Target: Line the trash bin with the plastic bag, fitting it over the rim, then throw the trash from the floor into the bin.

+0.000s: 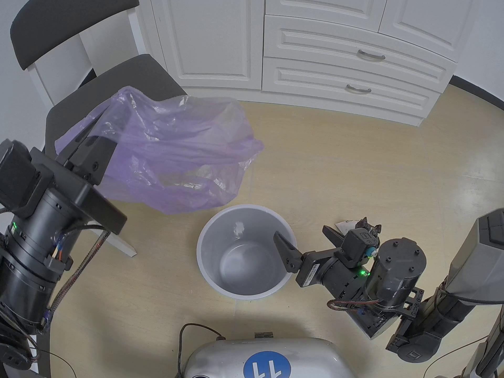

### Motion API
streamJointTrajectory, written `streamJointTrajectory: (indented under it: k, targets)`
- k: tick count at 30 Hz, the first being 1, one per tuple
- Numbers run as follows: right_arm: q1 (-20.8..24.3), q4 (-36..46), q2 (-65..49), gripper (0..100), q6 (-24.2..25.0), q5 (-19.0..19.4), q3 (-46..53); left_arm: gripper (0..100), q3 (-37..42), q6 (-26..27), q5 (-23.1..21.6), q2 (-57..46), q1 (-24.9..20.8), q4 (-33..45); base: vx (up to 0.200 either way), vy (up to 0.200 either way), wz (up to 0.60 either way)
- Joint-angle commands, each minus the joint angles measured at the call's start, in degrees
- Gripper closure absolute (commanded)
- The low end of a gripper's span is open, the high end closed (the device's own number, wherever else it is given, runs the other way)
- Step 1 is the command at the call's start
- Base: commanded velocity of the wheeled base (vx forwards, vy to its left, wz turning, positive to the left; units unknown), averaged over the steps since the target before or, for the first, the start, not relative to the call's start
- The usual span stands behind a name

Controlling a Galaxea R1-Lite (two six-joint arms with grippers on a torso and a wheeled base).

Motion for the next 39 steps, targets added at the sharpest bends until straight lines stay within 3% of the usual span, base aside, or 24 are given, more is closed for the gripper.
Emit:
streamJointTrajectory:
  k: [1, 12, 17, 34, 39]
  targets:
    - [-0.03, -1.05, 1.32, 0, 0.03, 0.06, -0.27, 100, 0.02, 0.0, -0.01, -0.65, -0.88, -0.05, 0.0, 0.0, 0.0]
    - [0.32, -1.05, 3.17, 0, 1.79, 0.14, -1.68, 100, -0.95, -0.71, -0.27, -0.57, -2.37, -0.58, 0.0, 0.0, 0.0]
    - [0.5, -1.05, 4.14, 0, 3.72, 0.14, -2.64, 100, -2.53, -4.84, -0.27, 0.23, -4.74, -0.49, 0.0, 0.0, 0.0]
    - [3.49, -1.05, 10.47, 0, 4.43, 0.23, -0.45, 100, -5.35, -6.77, 0.43, 3.13, -4.39, -1.02, 0.0, 0.0, 0.0]
    - [4.54, -1.05, 11.26, 0, 5.39, 0.58, -0.09, 100, -7.28, -7.56, 3.51, 4.44, -4.39, -1.11, 0.0, 0.0, 0.0]
